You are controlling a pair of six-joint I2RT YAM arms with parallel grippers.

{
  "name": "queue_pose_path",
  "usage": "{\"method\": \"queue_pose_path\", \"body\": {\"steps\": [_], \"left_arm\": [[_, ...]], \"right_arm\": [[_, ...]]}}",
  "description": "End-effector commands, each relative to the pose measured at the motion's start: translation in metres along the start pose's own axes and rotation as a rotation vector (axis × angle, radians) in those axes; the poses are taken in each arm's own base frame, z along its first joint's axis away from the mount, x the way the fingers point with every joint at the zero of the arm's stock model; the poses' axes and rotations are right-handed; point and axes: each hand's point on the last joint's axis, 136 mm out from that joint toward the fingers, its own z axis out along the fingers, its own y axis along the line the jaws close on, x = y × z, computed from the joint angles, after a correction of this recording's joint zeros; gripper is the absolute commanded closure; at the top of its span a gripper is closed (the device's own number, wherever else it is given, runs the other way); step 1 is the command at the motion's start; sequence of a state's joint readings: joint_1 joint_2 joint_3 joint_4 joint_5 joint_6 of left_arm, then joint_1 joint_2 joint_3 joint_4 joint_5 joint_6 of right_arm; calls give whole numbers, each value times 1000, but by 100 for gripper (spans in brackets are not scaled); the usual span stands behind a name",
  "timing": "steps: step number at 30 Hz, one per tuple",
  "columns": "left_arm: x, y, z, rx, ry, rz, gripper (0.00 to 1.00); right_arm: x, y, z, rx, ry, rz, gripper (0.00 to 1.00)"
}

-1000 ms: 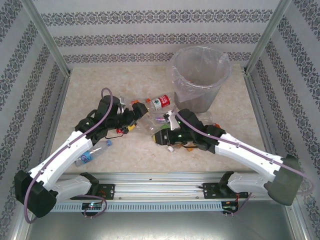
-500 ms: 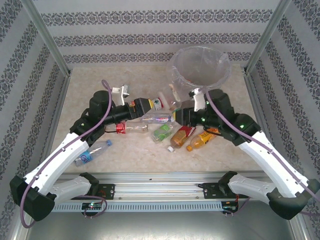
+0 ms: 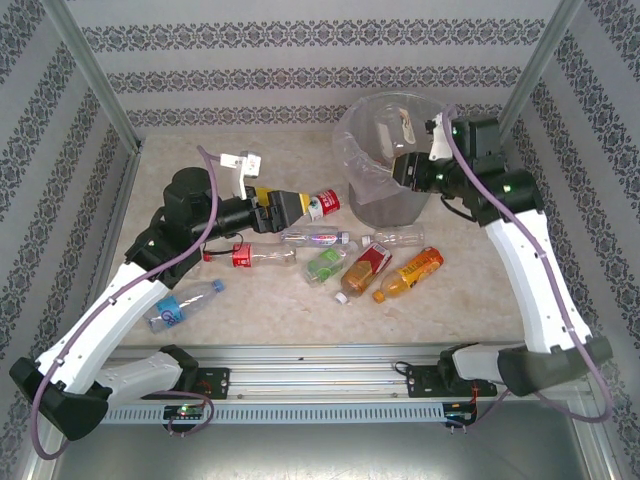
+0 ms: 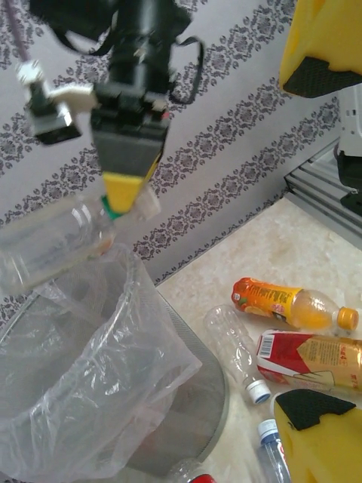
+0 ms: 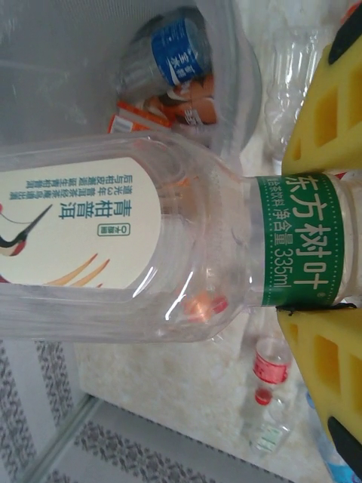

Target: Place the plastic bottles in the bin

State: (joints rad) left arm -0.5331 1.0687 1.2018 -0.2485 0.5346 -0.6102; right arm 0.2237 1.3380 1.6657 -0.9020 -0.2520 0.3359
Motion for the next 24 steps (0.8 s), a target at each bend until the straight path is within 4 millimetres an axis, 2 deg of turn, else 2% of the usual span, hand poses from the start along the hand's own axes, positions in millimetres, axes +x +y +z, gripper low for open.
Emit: {"method": "queue_pose_path", "body": {"steps": [1,8,14,19,24], "left_arm": [[6,-1,-6,-42,35,87,0],[24,2,-1,-85,87,113,0],[41,4,10,-120,143,140,0],[57,6,17,-163,199,178,0],[72,12,20,-203,242,198,0]], "right_arm": [[-11,-6,5,-18,23,-1,64],[-31,-42,35,29,74,44,64],[-40,-60,61,77,115,85,65],[-39,-85,79,187,151,149,65],[-35,-98,86,248,170,180,58]]}}
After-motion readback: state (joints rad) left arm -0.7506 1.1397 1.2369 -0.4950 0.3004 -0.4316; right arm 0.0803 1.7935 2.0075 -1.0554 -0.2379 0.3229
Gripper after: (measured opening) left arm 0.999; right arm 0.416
